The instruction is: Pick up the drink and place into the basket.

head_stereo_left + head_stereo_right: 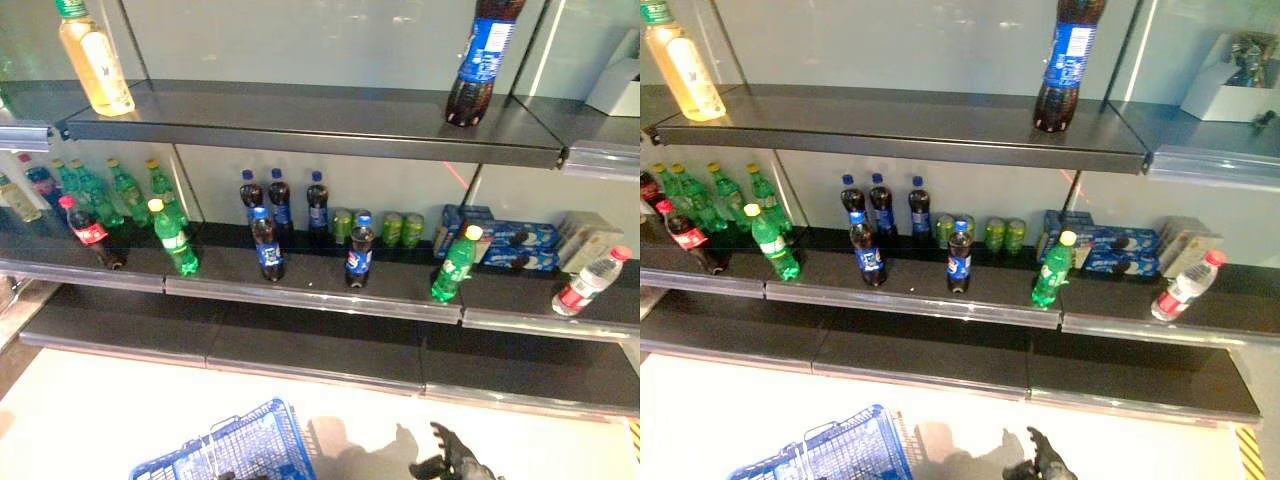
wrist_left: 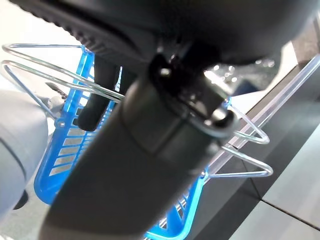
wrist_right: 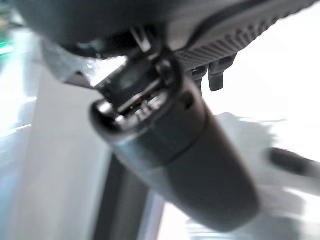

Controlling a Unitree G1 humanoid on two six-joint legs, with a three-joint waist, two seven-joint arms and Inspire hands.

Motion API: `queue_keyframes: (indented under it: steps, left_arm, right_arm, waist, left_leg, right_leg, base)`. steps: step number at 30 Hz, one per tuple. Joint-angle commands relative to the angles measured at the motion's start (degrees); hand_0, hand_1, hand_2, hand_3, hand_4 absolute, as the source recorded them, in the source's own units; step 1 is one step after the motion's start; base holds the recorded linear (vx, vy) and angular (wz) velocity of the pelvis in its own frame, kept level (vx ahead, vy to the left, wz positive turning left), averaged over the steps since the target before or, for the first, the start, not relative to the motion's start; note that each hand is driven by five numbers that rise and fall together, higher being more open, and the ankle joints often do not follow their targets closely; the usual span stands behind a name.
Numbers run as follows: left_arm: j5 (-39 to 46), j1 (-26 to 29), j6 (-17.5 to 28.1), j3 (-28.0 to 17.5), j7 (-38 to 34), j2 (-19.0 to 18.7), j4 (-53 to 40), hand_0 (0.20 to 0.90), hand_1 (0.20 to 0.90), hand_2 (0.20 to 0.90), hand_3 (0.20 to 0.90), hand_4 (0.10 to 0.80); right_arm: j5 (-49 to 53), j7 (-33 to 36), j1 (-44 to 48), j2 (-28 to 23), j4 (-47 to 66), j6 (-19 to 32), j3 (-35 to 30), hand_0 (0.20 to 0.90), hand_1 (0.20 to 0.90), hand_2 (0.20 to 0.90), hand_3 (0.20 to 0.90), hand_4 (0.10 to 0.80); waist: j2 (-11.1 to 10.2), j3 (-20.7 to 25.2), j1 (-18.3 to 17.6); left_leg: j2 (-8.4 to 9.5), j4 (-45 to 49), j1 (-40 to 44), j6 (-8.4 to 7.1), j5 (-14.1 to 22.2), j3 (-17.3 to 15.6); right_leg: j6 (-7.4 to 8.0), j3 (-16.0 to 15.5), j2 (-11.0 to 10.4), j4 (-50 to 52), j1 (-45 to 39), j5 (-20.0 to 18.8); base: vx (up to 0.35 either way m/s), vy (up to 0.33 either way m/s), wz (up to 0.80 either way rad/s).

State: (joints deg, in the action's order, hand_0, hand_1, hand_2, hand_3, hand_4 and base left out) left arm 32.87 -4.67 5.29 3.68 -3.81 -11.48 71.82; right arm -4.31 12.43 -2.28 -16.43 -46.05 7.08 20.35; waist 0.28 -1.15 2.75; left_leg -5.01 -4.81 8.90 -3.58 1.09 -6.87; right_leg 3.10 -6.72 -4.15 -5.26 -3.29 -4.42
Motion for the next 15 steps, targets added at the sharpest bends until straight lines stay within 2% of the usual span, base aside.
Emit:
queue_keyframes:
  steps: [1, 3, 4, 5, 8, 15]
  left_arm:
    - [2.35, 1.10, 2.46, -0.04, 0.80, 2.11, -4.29, 0.300, 0.300, 0.300, 0.200, 0.100]
    - [2.99, -0.14, 3.44, -1.04, 1.20, 2.24, -4.28, 0.300, 0.300, 0.300, 0.200, 0.100]
    - [2.99, -0.17, 3.45, -0.99, 1.21, 2.27, -4.27, 0.300, 0.300, 0.300, 0.200, 0.100]
    - [3.34, -0.75, 3.97, -1.62, 1.13, 2.61, -4.16, 0.300, 0.300, 0.300, 0.200, 0.100]
    - [3.02, -1.48, 4.46, -2.32, 1.15, 3.17, -4.02, 0.300, 0.300, 0.300, 0.200, 0.100]
    - [1.36, -3.26, 5.35, -3.07, 1.48, 3.52, -3.95, 0.300, 0.300, 0.300, 0.200, 0.100]
  right_arm:
    - [0.09, 3.35, 2.15, -6.48, 31.84, 0.30, -1.54, 0.900, 0.900, 0.900, 0.900, 0.800]
    - [1.80, 2.01, 0.67, -8.79, 43.29, 0.56, -5.19, 0.900, 0.900, 0.900, 0.900, 0.800]
    - [1.83, 1.94, 0.52, -8.85, 43.49, 0.44, -5.28, 0.900, 0.900, 0.900, 0.900, 0.800]
    - [3.37, 1.94, 0.23, -9.71, 48.28, 2.21, -7.71, 0.900, 0.900, 0.900, 0.900, 0.800]
    - [5.39, 3.57, 0.86, -10.38, 50.97, 3.56, -10.32, 0.900, 0.900, 0.900, 0.900, 0.800]
    - [7.74, 8.24, 2.90, -11.66, 52.97, 1.44, -17.01, 0.900, 0.900, 0.900, 0.900, 0.800]
  waist:
    - [-2.80, -0.89, -2.61]
    - [-2.67, -0.90, -3.73]
    - [-2.63, -0.90, -3.67]
    - [-2.53, -0.84, -4.23]
    - [-2.49, -0.77, -4.41]
    - [-2.47, -1.83, -3.87]
  left_leg:
    - [-1.89, -0.19, -1.94, 0.45, -2.37, 1.01]
    - [-2.08, -0.19, -1.68, 0.39, -2.38, 0.29]
    - [-2.09, -0.19, -1.63, 0.39, -2.36, 0.27]
    - [-2.18, -0.19, -1.36, 0.34, -2.27, -0.22]
    - [-2.21, -0.13, -0.81, 0.26, -2.13, -0.73]
    - [-2.19, 4.96, -1.90, 0.24, -0.57, -0.77]
  right_leg:
    - [4.19, 1.13, -5.15, 0.26, -1.14, -1.59]
    - [4.22, 1.73, -4.96, 0.26, -1.03, -1.50]
    - [4.22, 1.74, -4.95, 0.26, -1.06, -1.50]
    - [4.23, 2.01, -4.87, 0.26, -1.10, -1.31]
    - [4.08, 2.16, -4.87, 0.26, -1.43, -1.01]
    - [2.81, 1.46, -4.69, 3.53, -1.21, 0.59]
  base:
    - [0.000, 0.000, 0.00]
    - [0.000, 0.000, 0.00]
    - [0.054, 0.023, -0.02]
    - [0.079, 0.025, -0.03]
    - [0.095, 0.021, -0.03]
    - [0.108, -0.005, -0.01]
